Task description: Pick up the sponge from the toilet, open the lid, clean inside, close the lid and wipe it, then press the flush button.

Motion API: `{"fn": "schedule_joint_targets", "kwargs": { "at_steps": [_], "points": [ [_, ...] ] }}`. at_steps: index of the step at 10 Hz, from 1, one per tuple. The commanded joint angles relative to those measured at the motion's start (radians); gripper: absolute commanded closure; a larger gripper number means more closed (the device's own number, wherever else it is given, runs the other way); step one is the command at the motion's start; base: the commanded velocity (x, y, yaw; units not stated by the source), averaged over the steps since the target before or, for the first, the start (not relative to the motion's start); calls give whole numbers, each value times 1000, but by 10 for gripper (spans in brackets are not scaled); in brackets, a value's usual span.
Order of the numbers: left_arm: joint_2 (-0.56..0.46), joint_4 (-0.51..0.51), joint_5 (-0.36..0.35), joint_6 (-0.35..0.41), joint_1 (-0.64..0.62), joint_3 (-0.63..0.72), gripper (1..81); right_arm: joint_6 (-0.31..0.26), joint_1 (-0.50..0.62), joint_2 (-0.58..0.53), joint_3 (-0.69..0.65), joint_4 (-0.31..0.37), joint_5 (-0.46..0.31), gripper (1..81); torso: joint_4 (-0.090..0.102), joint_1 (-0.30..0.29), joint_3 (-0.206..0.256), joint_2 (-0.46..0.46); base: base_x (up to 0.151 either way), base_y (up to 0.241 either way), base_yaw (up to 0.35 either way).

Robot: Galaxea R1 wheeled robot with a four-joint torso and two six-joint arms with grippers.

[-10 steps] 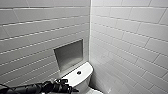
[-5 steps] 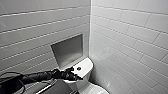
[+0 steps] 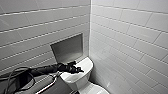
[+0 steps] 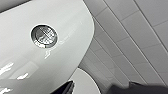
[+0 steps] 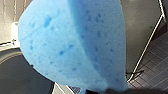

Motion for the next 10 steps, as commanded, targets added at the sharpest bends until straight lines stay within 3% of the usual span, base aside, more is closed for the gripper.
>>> {"fn": "schedule_joint_targets", "kwargs": {
  "at_steps": [1,5,6,10],
  "points": [
    [43,-10,65,-15,-201,-91,10,3,13,-24,22,13,-61,811,0,0,0,0,0,0,0],
    [126,-2,66,-14,-222,-246,10,17,14,-24,21,12,-61,811,0,0,0,0,0,0,0],
    [141,6,66,-14,-222,-277,811,17,14,-24,21,12,-61,811,0,0,0,0,0,0,0],
    [232,16,58,-14,-227,-461,811,17,14,-19,21,12,-61,811,0,0,-1,1,0,0,0]
  ]
}}
